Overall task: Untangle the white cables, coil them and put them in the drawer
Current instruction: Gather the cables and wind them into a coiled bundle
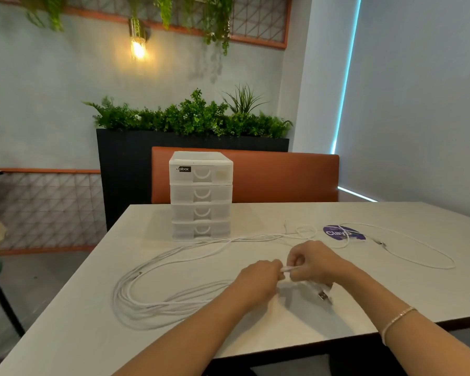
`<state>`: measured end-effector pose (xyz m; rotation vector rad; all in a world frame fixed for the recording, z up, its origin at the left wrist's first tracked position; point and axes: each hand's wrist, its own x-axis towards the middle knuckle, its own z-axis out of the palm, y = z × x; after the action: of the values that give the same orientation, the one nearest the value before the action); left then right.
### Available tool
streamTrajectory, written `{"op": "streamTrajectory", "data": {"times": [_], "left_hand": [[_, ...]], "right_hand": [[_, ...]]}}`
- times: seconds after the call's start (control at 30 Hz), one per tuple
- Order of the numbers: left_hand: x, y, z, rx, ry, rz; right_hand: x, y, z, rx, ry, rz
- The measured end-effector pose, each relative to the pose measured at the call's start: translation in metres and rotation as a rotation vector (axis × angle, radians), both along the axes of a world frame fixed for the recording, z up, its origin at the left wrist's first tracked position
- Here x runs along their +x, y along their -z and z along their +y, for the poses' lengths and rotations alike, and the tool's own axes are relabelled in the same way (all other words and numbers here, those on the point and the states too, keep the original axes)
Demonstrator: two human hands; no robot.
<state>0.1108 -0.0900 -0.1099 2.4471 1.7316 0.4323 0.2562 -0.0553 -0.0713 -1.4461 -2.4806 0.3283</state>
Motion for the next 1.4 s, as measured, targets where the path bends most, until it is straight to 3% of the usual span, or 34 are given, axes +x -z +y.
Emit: {"op": "streamTrajectory", "data": {"times": [0.1, 0.2, 0.3, 0.47, 0.57, 0.63, 0.77, 0.9, 1.03, 1.27, 1.4], "left_hand": [[-0.002, -0.017, 0.008, 0.063, -0.053, -0.166], [-0.009, -0.043, 0.021, 0.097, -0.115, -0.344], [-0.015, -0.071, 0.039, 0.060, -0.195, -0.743], [-0.013, -0.109, 0.058, -0.056, -0.202, -1.364], [-0.016, -0.127, 0.056, -0.075, -0.167, -1.512], [-0.028, -0.136, 0.055, -0.030, -0.162, -1.558], [-0.064, -0.142, 0.055, 0.094, -0.222, -1.598], [-0.091, -0.143, 0.057, 0.146, -0.292, -1.666], [-0.090, -0.132, 0.062, 0.134, -0.312, -1.733], [-0.091, -0.124, 0.068, 0.194, -0.344, -1.905], [-0.108, -0.123, 0.067, 0.247, -0.353, -2.009]], "right_hand": [[0.017, -0.019, 0.009, -0.024, 0.074, 0.322], [0.031, -0.025, 0.020, -0.169, 0.203, 0.887], [0.025, -0.014, 0.022, -0.390, 0.151, 1.288], [-0.058, 0.012, -0.002, -0.657, -0.186, 1.019], [-0.098, 0.012, -0.010, -0.793, -0.317, 1.240], [-0.103, 0.008, -0.009, -0.866, -0.302, 1.282], [-0.070, 0.000, 0.013, -0.832, -0.185, 1.043], [-0.019, -0.014, 0.047, -0.628, -0.054, 0.656], [0.017, -0.038, 0.074, -0.464, 0.042, 0.400], [0.076, -0.067, 0.106, -0.038, 0.282, -0.293], [0.134, -0.079, 0.134, 0.226, 0.498, -0.589]]}}
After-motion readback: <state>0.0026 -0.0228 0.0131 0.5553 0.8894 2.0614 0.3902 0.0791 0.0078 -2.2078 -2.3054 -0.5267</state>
